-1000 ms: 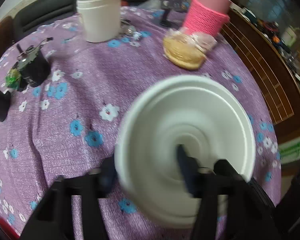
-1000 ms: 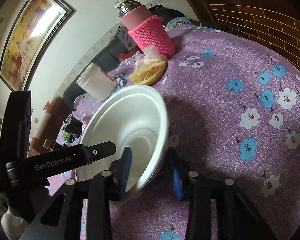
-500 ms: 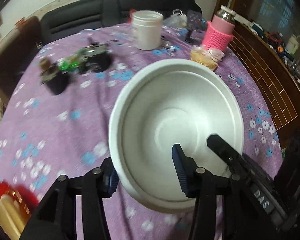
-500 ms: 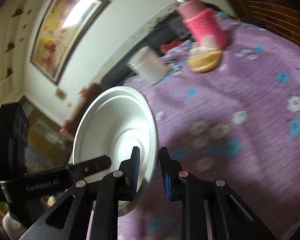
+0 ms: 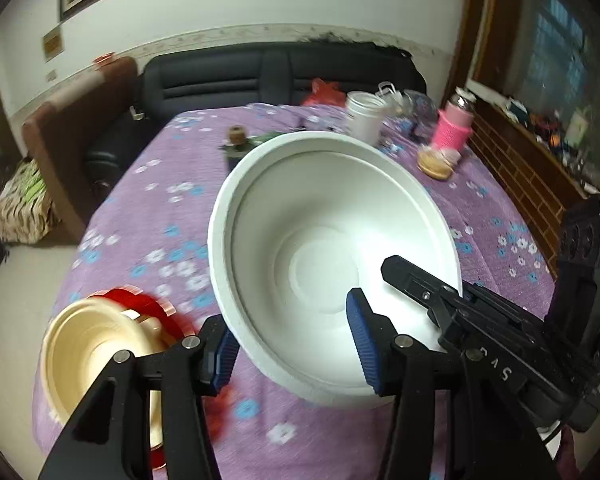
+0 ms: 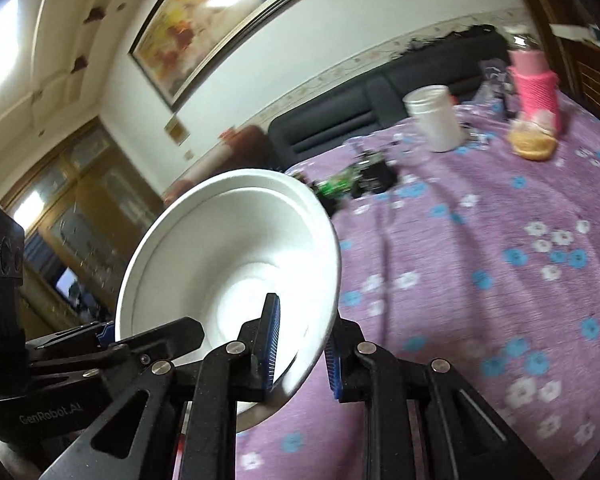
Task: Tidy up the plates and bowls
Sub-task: 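Carry the large white bowl over the stack and lower it onto the cream bowl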
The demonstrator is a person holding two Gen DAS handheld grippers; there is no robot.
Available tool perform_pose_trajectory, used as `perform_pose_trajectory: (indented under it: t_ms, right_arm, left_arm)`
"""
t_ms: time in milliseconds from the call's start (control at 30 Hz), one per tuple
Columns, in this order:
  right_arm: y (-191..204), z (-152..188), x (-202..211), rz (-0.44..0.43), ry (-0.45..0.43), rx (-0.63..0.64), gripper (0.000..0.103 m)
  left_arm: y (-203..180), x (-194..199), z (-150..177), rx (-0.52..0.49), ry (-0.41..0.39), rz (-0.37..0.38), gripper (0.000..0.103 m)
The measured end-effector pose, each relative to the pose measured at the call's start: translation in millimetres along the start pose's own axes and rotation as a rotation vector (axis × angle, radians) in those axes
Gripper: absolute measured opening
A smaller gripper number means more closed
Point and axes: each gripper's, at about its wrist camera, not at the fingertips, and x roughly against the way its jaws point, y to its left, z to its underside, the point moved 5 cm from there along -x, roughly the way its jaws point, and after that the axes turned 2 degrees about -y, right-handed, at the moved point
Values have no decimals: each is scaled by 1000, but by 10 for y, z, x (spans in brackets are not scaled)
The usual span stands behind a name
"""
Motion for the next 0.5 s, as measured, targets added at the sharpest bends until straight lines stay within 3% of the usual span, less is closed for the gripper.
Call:
perform_pose_trajectory:
  t_ms: [300, 500]
  right_arm:
    - [1056, 267, -498, -77, 109, 122, 24]
    - [1431, 600, -980, -97, 219, 166, 24]
  left_arm:
    - [1045, 388, 398, 182, -24, -54, 51]
    - [1559, 393, 678, 245, -6, -139, 51]
